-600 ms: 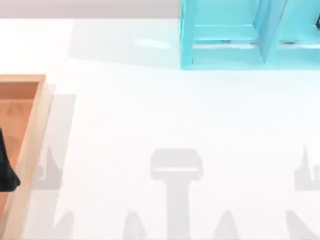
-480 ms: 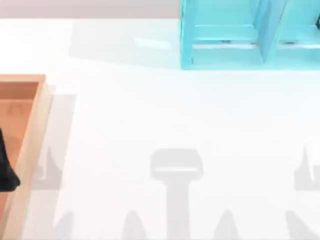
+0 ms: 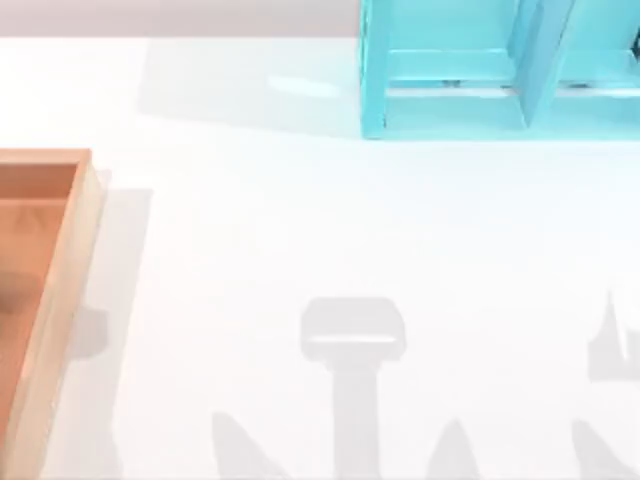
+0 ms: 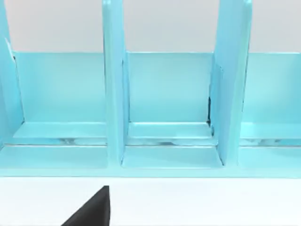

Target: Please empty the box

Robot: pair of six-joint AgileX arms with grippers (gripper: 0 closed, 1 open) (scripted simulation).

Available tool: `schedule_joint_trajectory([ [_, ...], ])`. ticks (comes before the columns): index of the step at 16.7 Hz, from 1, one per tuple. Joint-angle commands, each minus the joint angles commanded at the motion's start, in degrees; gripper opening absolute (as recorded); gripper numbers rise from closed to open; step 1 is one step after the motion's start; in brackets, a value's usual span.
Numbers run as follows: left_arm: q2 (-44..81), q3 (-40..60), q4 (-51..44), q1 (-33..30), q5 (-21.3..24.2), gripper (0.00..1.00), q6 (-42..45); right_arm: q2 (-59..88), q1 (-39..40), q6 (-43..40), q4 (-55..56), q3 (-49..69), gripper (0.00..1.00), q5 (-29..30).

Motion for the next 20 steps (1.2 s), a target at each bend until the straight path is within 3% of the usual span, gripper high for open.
schedule_joint_trajectory([
  [11,57.8,41.89,-42.71,13.31,-0.13,1.0,13.77,0.0,0.0,0.0,0.0,0.0,1.0,0.0],
  [15,67.97,50.95,-50.63,15.9,-0.06,1.0,16.61,0.0,0.0,0.0,0.0,0.0,1.0,0.0],
  [20,69.92,52.66,-52.1,16.41,-0.05,1.0,17.15,0.0,0.0,0.0,0.0,0.0,1.0,0.0],
])
